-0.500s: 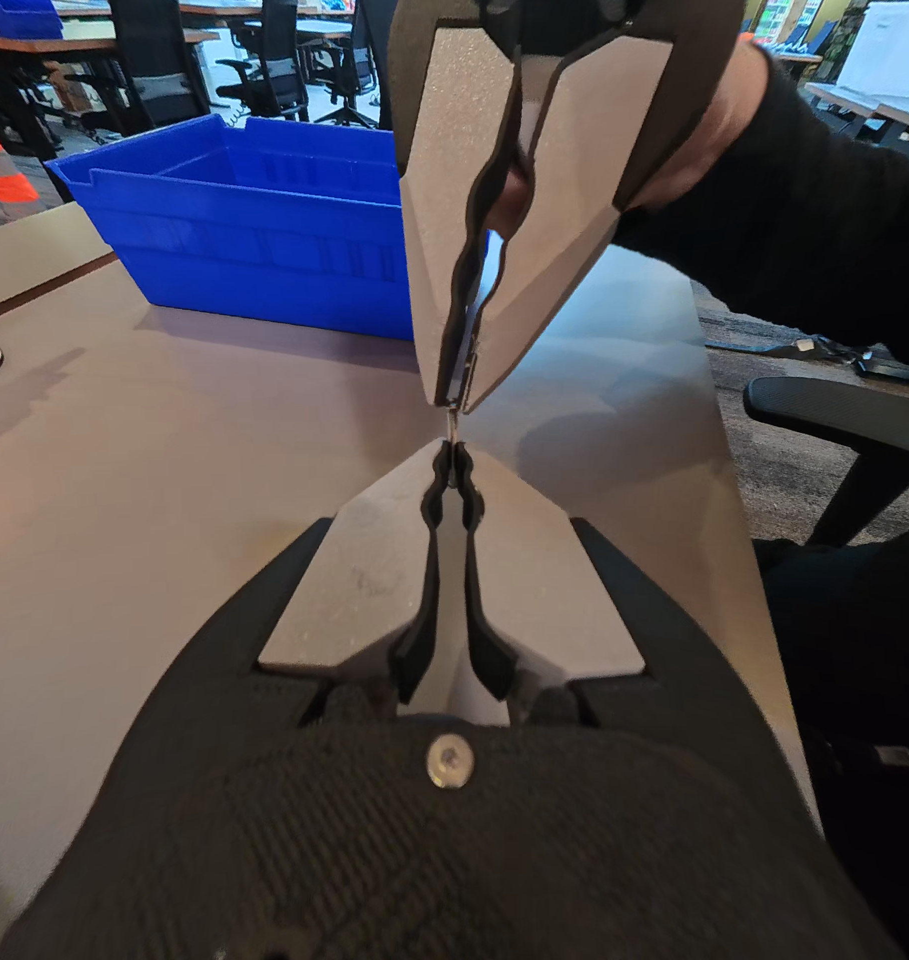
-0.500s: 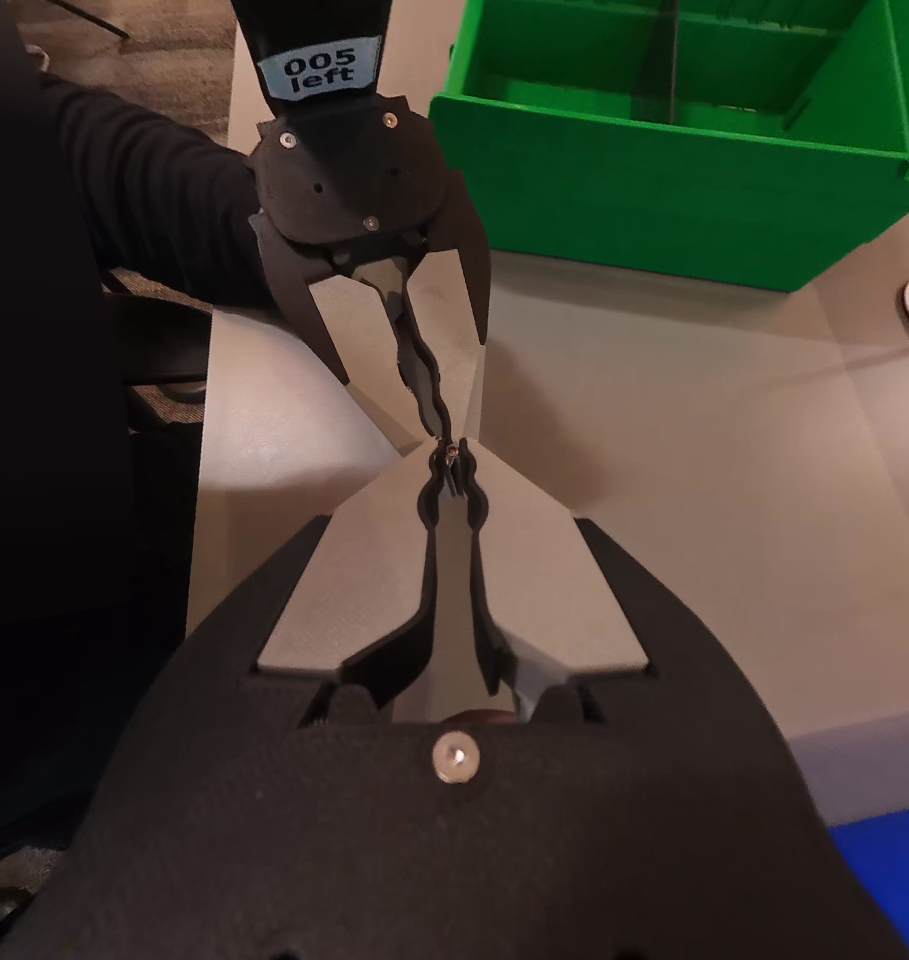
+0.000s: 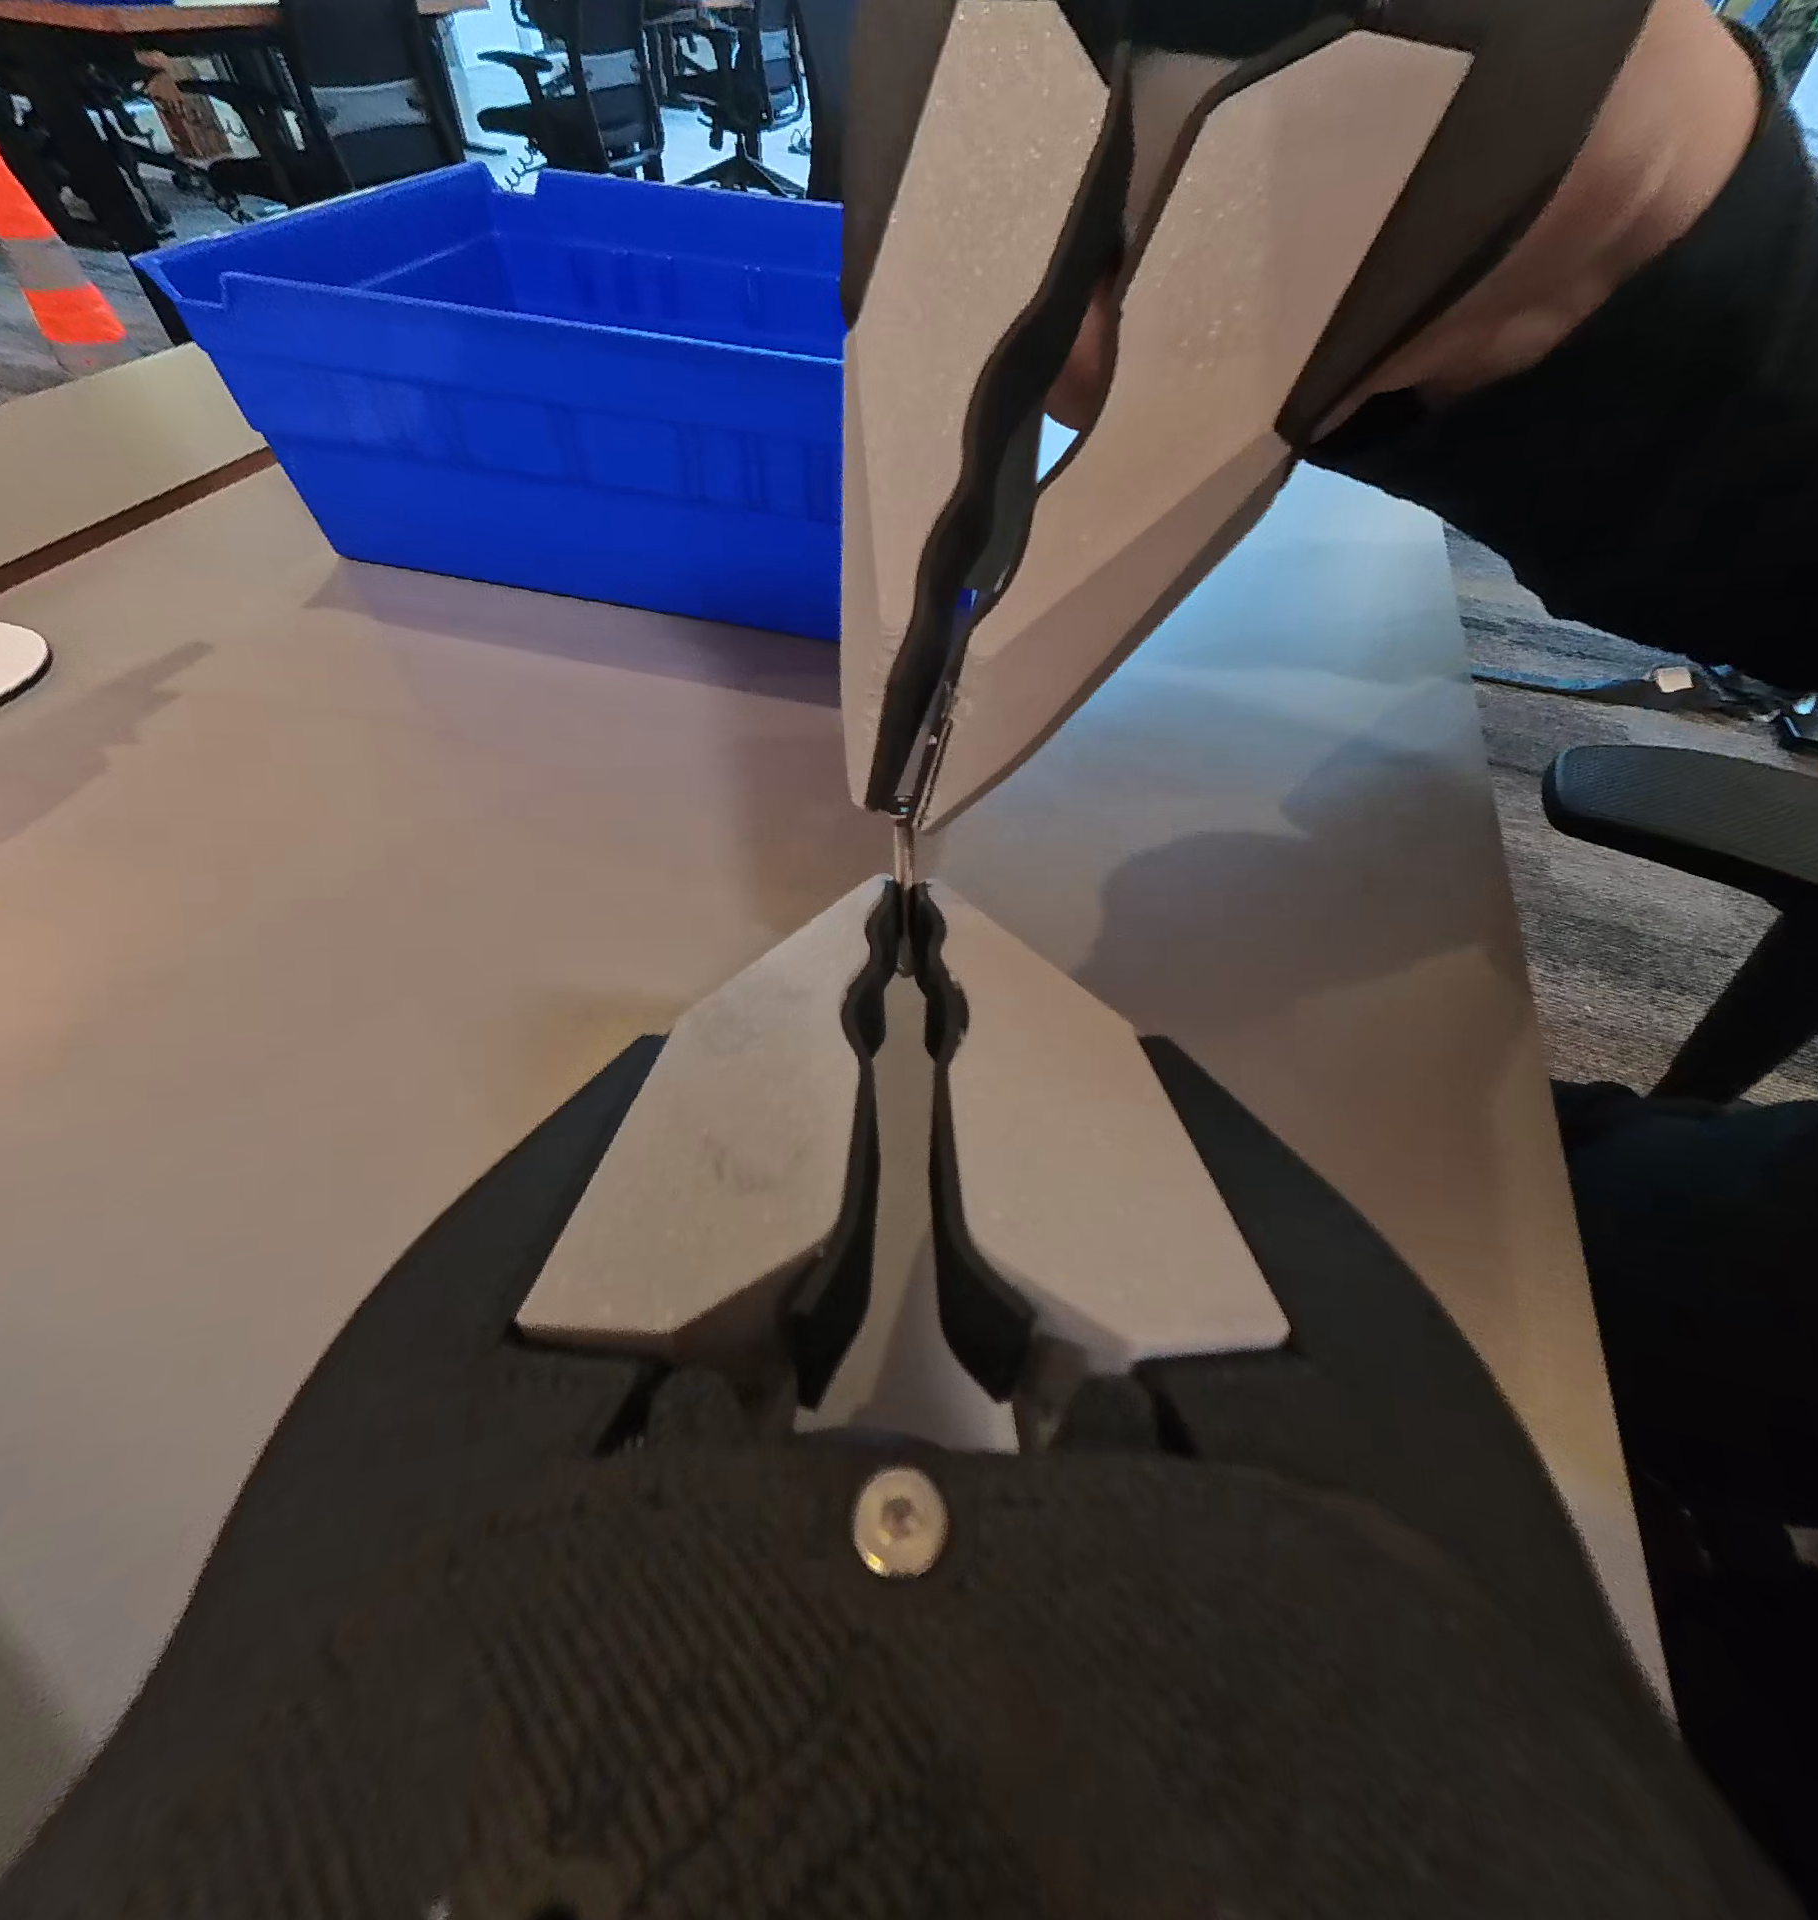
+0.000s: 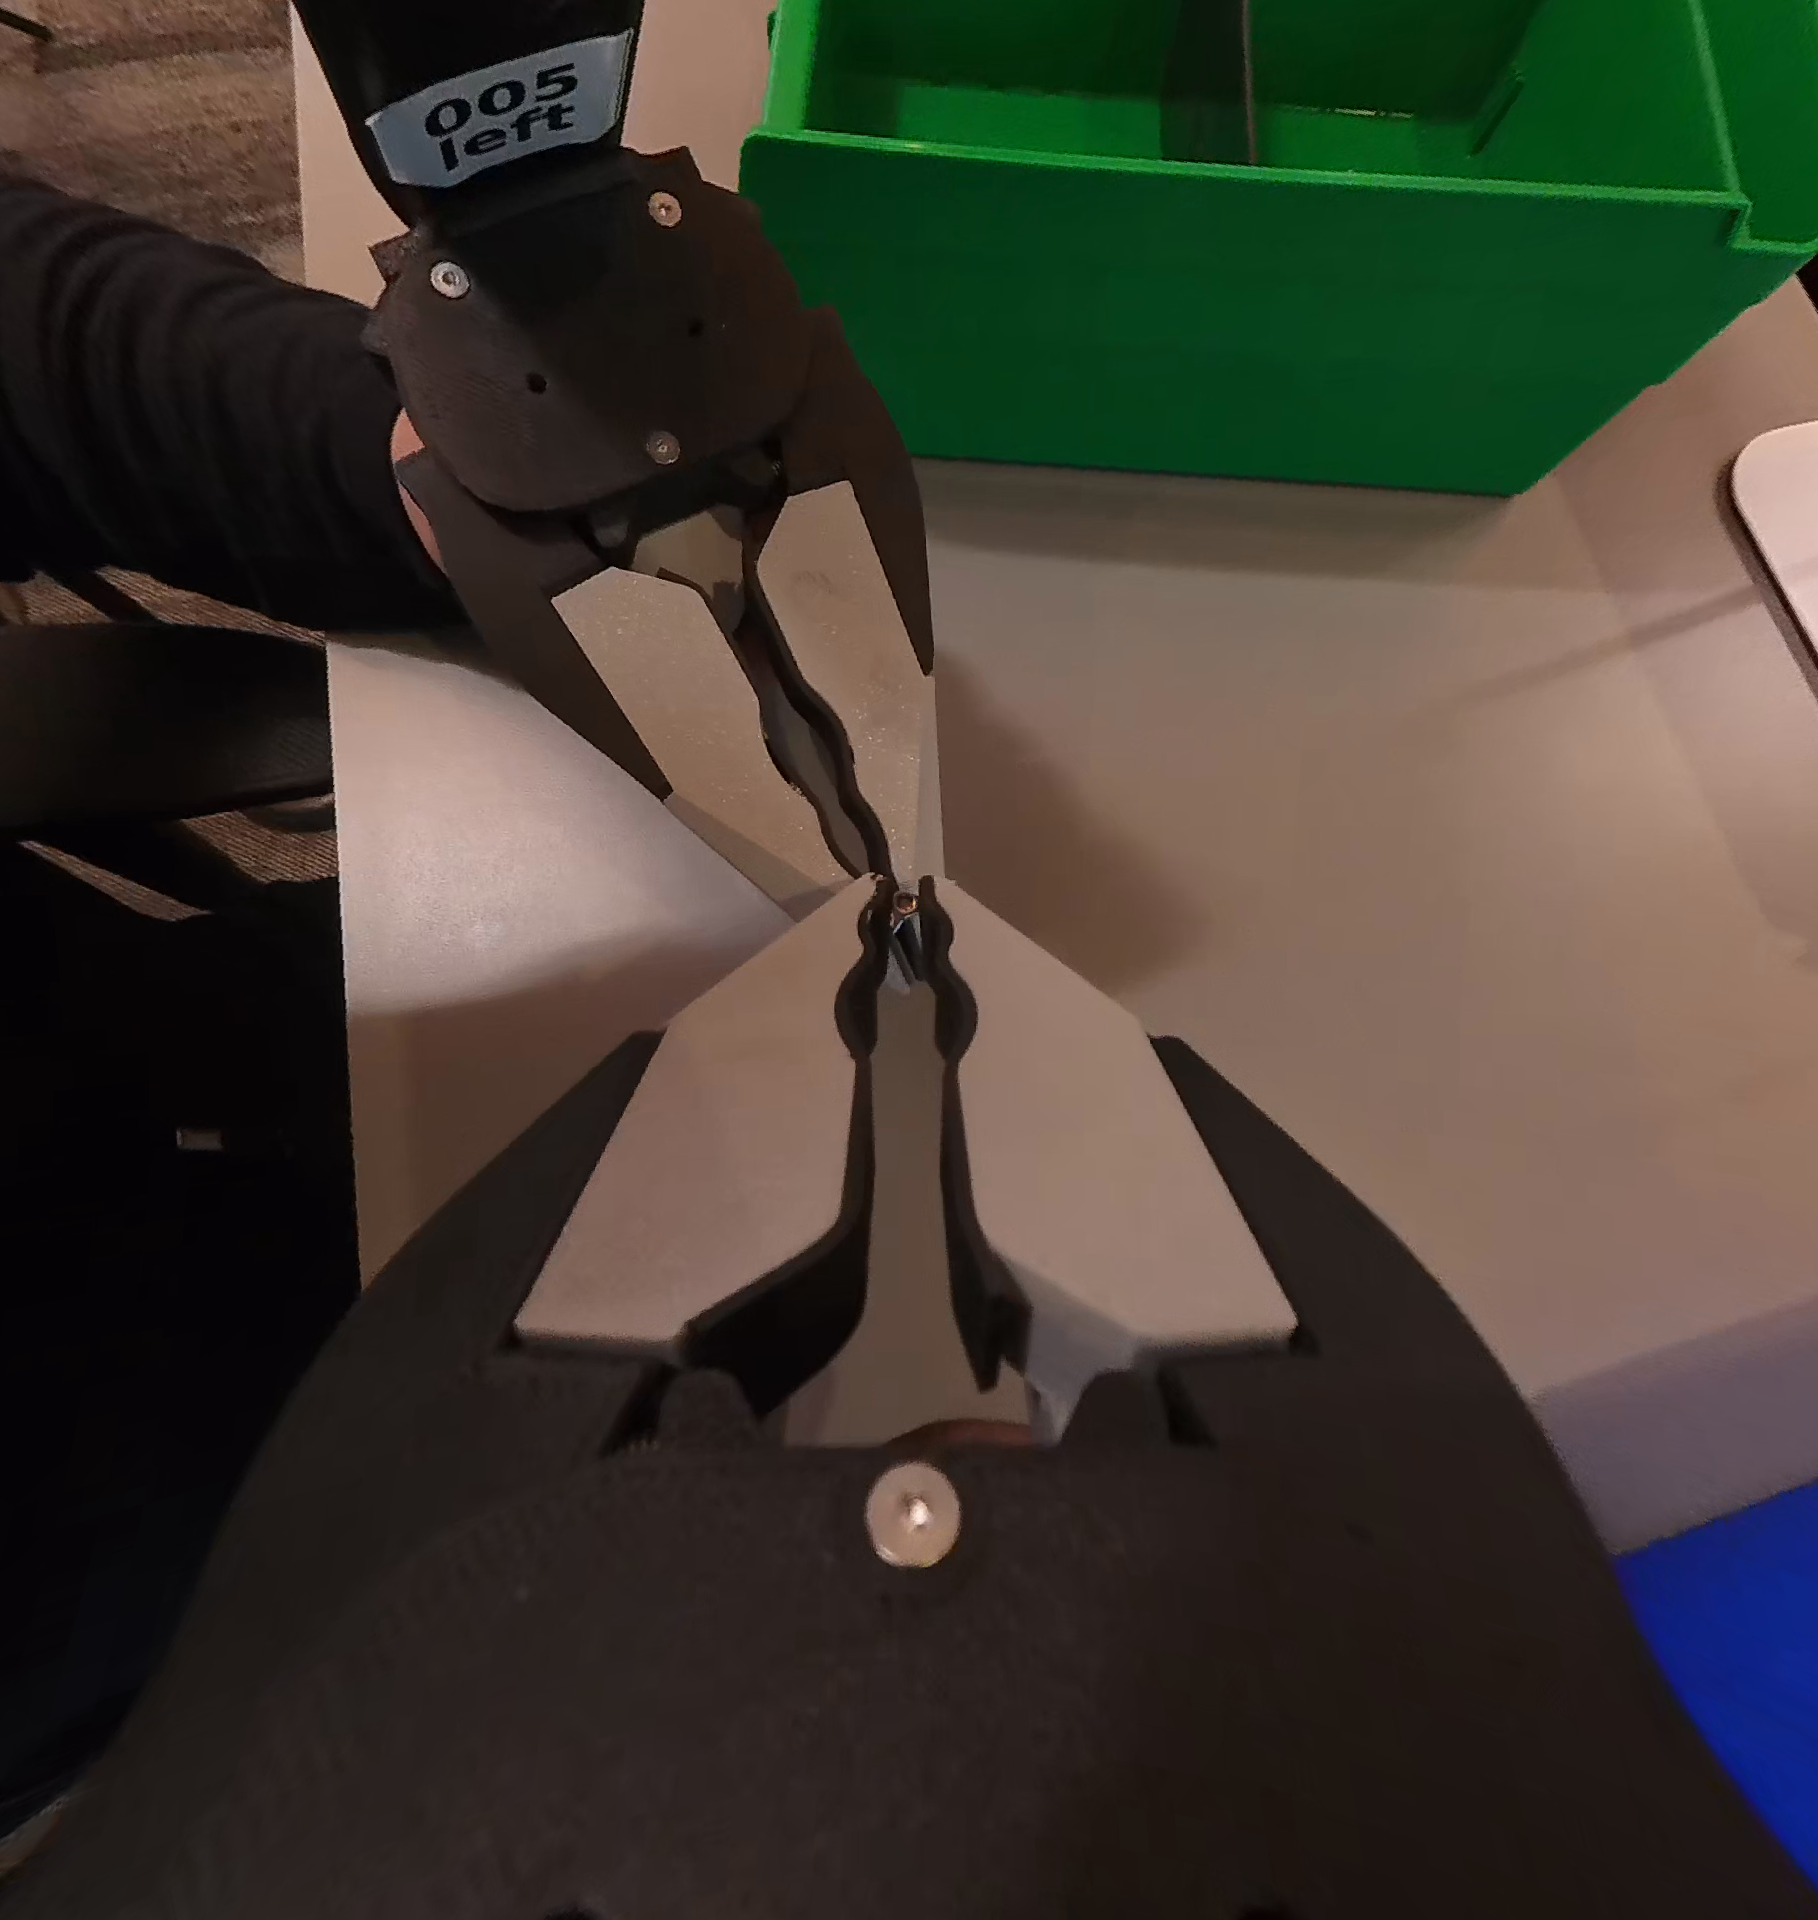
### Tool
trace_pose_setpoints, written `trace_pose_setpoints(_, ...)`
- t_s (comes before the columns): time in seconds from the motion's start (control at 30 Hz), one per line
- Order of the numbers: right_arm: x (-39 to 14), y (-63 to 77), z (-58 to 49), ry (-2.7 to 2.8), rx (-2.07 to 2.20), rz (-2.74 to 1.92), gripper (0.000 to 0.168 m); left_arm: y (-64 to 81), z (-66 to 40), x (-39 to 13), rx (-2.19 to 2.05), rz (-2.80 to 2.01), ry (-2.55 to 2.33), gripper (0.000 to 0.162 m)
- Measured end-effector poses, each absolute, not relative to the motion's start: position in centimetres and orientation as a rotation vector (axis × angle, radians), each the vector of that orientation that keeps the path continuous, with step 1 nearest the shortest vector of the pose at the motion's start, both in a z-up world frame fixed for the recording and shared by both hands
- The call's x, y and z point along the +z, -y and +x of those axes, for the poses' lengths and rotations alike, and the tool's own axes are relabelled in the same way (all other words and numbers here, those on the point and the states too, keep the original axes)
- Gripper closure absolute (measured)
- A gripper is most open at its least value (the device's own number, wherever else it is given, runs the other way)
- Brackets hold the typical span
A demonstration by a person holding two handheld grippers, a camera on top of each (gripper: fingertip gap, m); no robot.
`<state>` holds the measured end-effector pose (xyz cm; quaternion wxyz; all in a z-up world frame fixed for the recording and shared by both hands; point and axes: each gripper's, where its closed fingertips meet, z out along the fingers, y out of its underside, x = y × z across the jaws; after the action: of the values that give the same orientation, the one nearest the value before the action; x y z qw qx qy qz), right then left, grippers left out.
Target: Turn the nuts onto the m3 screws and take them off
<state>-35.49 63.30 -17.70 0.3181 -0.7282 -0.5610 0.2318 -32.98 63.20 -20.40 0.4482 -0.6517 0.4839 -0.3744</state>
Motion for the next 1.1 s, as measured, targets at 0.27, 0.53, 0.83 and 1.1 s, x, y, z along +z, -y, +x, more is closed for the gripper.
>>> trace_pose_setpoints(0.27, -17.9, -63.3, -35.5, 1.464, 0.623, -1.922, 0.166, -63.1, -32.9, -20.5, -0.932, -1.618, -1.203, 0.162)
trace_pose_setpoints(0.53, -17.9, -63.3, -35.4, 1.46, 0.627, -1.916, 0.164, -63.0, -32.8, -20.6, -0.945, -1.618, -1.21, 0.162)
trace_pose_setpoints(0.83, -16.2, -63.2, -34.9, 1.433, 0.661, -1.844, 0.152, -63.1, -33.0, -20.5, -0.955, -1.62, -1.201, 0.162)
trace_pose_setpoints(1.1, -14.9, -62.0, -34.4, 1.397, 0.785, -1.628, 0.15, -61.9, -32.7, -19.1, -1.153, -1.575, -1.174, 0.162)
